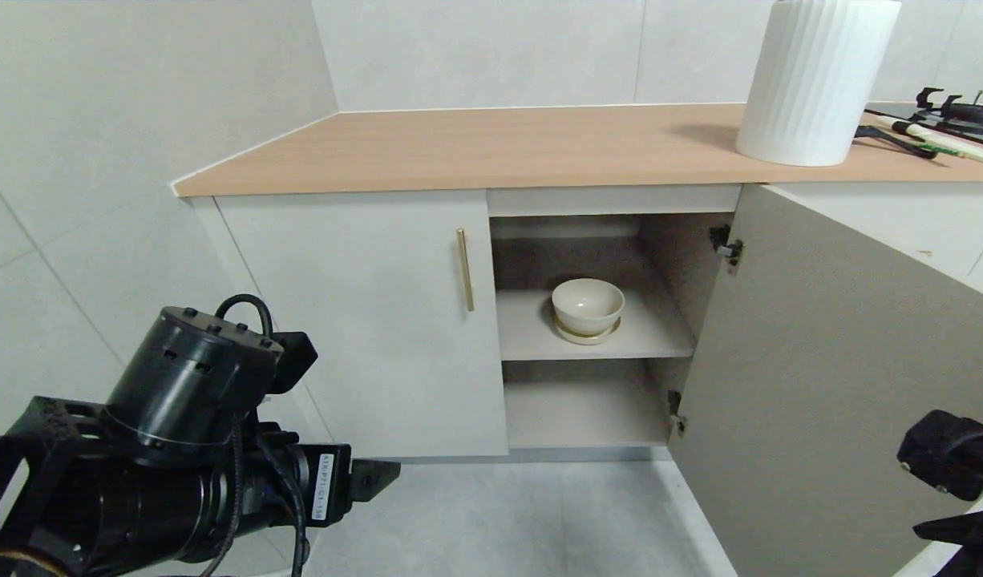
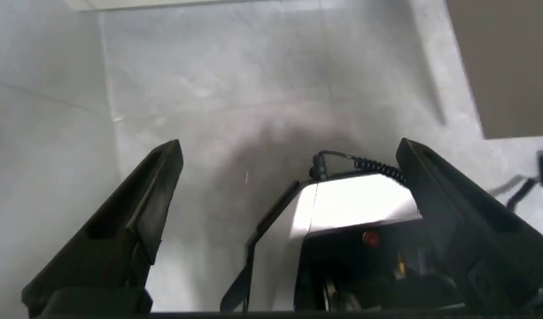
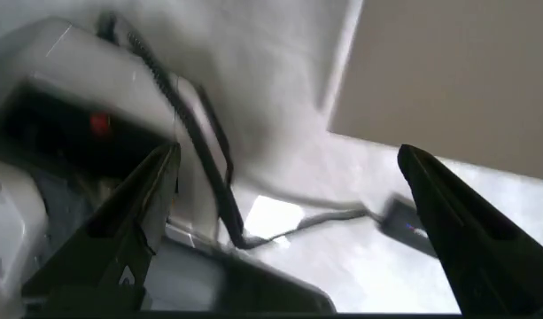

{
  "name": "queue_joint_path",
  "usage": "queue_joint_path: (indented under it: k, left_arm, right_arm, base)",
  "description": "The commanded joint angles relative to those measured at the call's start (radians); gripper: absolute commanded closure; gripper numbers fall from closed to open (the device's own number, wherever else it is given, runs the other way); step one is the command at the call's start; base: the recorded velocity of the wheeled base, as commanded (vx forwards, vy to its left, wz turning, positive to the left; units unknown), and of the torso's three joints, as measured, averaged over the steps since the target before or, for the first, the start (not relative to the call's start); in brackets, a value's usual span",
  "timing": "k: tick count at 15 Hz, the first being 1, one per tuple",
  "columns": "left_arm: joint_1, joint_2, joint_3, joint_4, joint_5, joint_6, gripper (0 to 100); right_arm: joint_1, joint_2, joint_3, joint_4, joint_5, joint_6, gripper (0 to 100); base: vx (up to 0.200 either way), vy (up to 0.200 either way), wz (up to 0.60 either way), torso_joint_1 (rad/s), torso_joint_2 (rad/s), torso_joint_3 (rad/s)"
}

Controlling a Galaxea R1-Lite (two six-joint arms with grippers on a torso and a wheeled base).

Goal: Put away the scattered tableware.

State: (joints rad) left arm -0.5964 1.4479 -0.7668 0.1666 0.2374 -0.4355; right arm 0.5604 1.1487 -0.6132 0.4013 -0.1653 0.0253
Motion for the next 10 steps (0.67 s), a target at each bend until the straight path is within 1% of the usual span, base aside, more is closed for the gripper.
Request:
queue_joint_path:
  k: [1,2,4,6,8,9,10]
  left_arm:
    - [0.0,0.002,0.0,0.001,0.0,0.0,0]
    - [0.0,0.002,0.0,0.001,0.0,0.0,0]
    - [0.0,0.0,0.001,0.001,0.0,0.0,0]
    - [0.0,0.002,0.001,0.001,0.0,-0.002,0]
    - [0.0,0.003,0.001,0.001,0.0,-0.002,0]
    - [0.0,0.003,0.001,0.001,0.0,0.0,0]
    - [0.0,0.003,0.001,0.001,0.0,-0.002,0]
  right_arm:
    - [0.027,-0.058,-0.003,0.045,0.0,-0.005,0]
    - [0.033,-0.066,-0.008,0.068,-0.002,-0.007,0]
    - [0.035,-0.072,-0.017,0.103,-0.006,-0.007,0]
    - [0.033,-0.078,-0.016,0.108,-0.014,-0.007,0]
    - [0.032,-0.084,-0.028,0.156,-0.025,-0.007,0]
    - [0.026,-0.084,-0.045,0.183,-0.043,-0.007,0]
    - [0.001,-0.084,-0.054,0.195,-0.071,-0.005,0]
  base:
    - [0.0,-0.2,0.0,0.002,0.01,-0.002]
    - [0.0,-0.2,0.0,-0.002,0.0,0.012]
    - [0.0,0.0,0.0,0.0,0.0,0.0]
    - [0.0,0.0,0.0,0.0,0.0,0.0]
    - [0.0,0.0,0.0,0.0,0.0,0.0]
    - [0.0,0.0,0.0,0.0,0.0,0.0]
    - [0.0,0.0,0.0,0.0,0.0,0.0]
